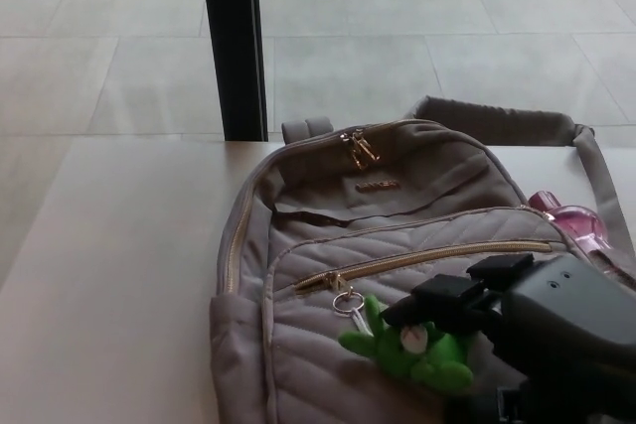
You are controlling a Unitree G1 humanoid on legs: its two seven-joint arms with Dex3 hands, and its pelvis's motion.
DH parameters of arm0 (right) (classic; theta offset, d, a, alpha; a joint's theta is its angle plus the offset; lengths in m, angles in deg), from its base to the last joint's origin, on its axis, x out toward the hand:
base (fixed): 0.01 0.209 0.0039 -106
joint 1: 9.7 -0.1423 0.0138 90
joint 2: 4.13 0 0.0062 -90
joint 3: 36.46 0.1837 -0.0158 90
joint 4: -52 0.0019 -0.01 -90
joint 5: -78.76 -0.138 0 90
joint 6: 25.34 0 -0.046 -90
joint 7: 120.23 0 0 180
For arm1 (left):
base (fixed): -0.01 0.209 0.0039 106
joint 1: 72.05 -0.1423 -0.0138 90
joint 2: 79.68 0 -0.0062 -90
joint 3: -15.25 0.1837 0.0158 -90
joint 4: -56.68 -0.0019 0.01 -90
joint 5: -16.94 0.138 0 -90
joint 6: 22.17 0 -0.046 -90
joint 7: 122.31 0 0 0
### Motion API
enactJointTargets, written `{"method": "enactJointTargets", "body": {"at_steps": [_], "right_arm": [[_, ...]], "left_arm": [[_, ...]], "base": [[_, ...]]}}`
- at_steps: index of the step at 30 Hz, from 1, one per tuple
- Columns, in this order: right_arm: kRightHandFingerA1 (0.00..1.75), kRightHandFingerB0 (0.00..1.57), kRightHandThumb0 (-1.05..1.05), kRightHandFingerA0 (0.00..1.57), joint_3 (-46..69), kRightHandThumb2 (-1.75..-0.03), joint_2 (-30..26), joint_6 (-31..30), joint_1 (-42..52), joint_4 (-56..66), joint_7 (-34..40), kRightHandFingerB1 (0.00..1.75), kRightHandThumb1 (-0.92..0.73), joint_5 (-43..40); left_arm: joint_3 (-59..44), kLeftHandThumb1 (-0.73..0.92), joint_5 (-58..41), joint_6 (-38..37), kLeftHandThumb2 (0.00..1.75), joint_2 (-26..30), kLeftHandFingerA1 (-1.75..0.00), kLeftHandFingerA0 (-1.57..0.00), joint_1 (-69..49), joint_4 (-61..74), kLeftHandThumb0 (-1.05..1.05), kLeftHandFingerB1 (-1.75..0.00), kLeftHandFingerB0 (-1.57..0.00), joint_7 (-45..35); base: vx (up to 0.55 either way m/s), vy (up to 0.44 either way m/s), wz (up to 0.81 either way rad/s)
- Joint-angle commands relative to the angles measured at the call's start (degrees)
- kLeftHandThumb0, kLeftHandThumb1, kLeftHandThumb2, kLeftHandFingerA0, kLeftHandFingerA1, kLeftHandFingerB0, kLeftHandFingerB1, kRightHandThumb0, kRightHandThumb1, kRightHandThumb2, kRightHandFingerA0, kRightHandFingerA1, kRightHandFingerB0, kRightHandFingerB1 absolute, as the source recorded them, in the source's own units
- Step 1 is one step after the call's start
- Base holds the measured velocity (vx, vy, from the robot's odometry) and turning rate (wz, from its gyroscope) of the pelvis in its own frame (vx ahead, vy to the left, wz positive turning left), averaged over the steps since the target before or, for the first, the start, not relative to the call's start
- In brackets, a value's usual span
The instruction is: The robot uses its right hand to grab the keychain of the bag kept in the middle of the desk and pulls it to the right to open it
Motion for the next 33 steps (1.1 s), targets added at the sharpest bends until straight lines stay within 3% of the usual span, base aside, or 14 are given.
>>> {"method": "enactJointTargets", "body": {"at_steps": [1, 5, 7, 8, 14, 15, 17, 22, 23, 24, 25, 26, 30, 33], "right_arm": [[1.26, 0.60, -0.49, 1.01, -0.6, -0.61, -1.0, 2.6, 2.7, -3.9, 1.1, 0.54, -0.70, 3.5], [1.40, 0.62, -0.47, 1.01, 0.1, -0.62, -2.0, 3.9, 2.8, -4.8, 2.2, 0.53, -0.69, 5.9], [1.59, 0.64, -0.45, 1.02, 0.7, -0.62, -3.0, 5.7, 3.1, -6.4, 4.2, 0.54, -0.71, 7.5], [1.72, 0.66, -0.41, 1.03, 0.8, -0.70, -3.3, 6.7, 3.2, -7.2, 5.2, 0.58, -0.69, 8.1], [1.75, 0.84, -0.36, 1.04, 0.7, -0.77, -3.4, 8.2, 4.2, -9.2, 7.8, 0.68, -0.72, 10.3], [1.75, 0.91, -0.31, 1.07, 0.7, -0.90, -2.9, 9.6, 4.4, -10.5, 10.1, 0.84, -0.63, 10.1], [1.75, 0.89, -0.34, 1.10, 0.6, -0.94, -2.0, 10.2, 5.3, -10.9, 11.9, 1.01, -0.63, 10.0], [1.75, 0.80, -0.41, 1.12, 0.2, -0.86, 1.1, 12.5, 5.7, -12.5, 16.8, 1.19, -0.67, 9.2], [1.75, 0.81, -0.38, 1.14, 0.0, -1.09, 2.0, 12.8, 6.0, -12.4, 17.5, 1.34, -0.63, 9.1], [1.75, 0.81, -0.38, 1.14, 0.0, -1.09, 2.4, 13.0, 6.1, -12.3, 17.9, 1.34, -0.63, 9.0], [1.75, 0.85, -0.36, 1.15, 0.0, -1.11, 2.8, 13.4, 6.2, -12.6, 18.4, 1.36, -0.61, 8.8], [1.75, 0.83, -0.39, 1.13, 0.0, -1.05, 3.4, 14.0, 6.4, -12.8, 19.5, 1.34, -0.64, 8.6], [1.75, 0.83, -0.42, 1.12, 0.1, -1.09, 5.0, 15.0, 7.0, -13.3, 21.6, 1.39, -0.62, 8.6], [1.75, 0.78, -0.38, 1.09, 0.5, -1.22, 7.3, 15.0, 8.0, -13.4, 24.4, 1.56, -0.52, 9.2]], "left_arm": [[0.0, 0.89, -0.4, -1.2, 0.67, 0.5, -0.55, -0.61, -0.4, -0.3, -0.68, -0.40, -0.50, 1.0], [0.1, 0.90, -0.4, -0.9, 0.67, 0.5, -0.54, -0.58, -0.4, -0.1, -0.67, -0.41, -0.50, 0.7], [0.2, 0.90, -0.2, -0.7, 0.67, 0.6, -0.54, -0.60, -0.2, -0.4, -0.68, -0.40, -0.50, 0.9], [0.1, 0.90, -0.3, -0.9, 0.67, 0.5, -0.55, -0.61, -0.1, -0.5, -0.69, -0.41, -0.50, 0.7], [-0.1, 0.91, -0.5, -1.2, 0.67, 0.3, -0.54, -0.59, -0.2, -0.6, -0.70, -0.40, -0.49, 0.1], [-0.1, 0.91, -0.6, -1.5, 0.67, 0.3, -0.54, -0.59, -0.3, -0.5, -0.69, -0.40, -0.50, 0.0], [0.1, 0.91, -0.2, -1.7, 0.68, 0.3, -0.54, -0.60, -0.6, -0.8, -0.70, -0.40, -0.51, 0.4], [-0.1, 0.92, -0.5, -1.9, 0.68, 0.2, -0.53, -0.59, -0.9, -0.8, -0.72, -0.39, -0.49, -0.1], [0.3, 0.75, -0.2, -2.6, 1.13, 0.2, -0.62, -0.50, -1.3, -0.1, -0.69, -0.54, -0.40, -0.5], [0.5, 0.75, -0.1, -2.9, 1.13, 0.3, -0.62, -0.50, -1.5, 0.2, -0.69, -0.54, -0.40, -0.6], [0.5, 0.92, -0.2, -2.9, 0.74, 0.2, -0.53, -0.55, -1.5, 0.2, -0.74, -0.41, -0.45, -0.5], [0.3, 0.92, -0.4, -2.9, 0.75, 0.1, -0.54, -0.54, -1.4, 0.1, -0.77, -0.41, -0.45, -0.5], [-0.1, 0.92, -0.8, -3.4, 0.76, 0.1, -0.55, -0.56, -1.4, 0.1, -0.79, -0.41, -0.45, -0.8], [0.0, 0.92, -0.8, -3.8, 0.82, 0.0, -0.55, -0.54, -1.6, 0.4, -0.81, -0.42, -0.44, -0.6]], "base": [[0.00, 0.000, 0.00], [0.00, 0.000, 0.00], [0.00, 0.000, 0.00], [0.00, 0.000, 0.00], [0.00, 0.000, 0.00], [0.00, 0.000, 0.00], [0.00, 0.000, 0.00], [0.00, 0.000, 0.00], [0.00, 0.000, 0.00], [0.00, 0.000, 0.00], [0.00, 0.000, 0.00], [0.00, 0.000, 0.00], [0.00, 0.000, 0.00], [0.00, 0.000, 0.00]]}}
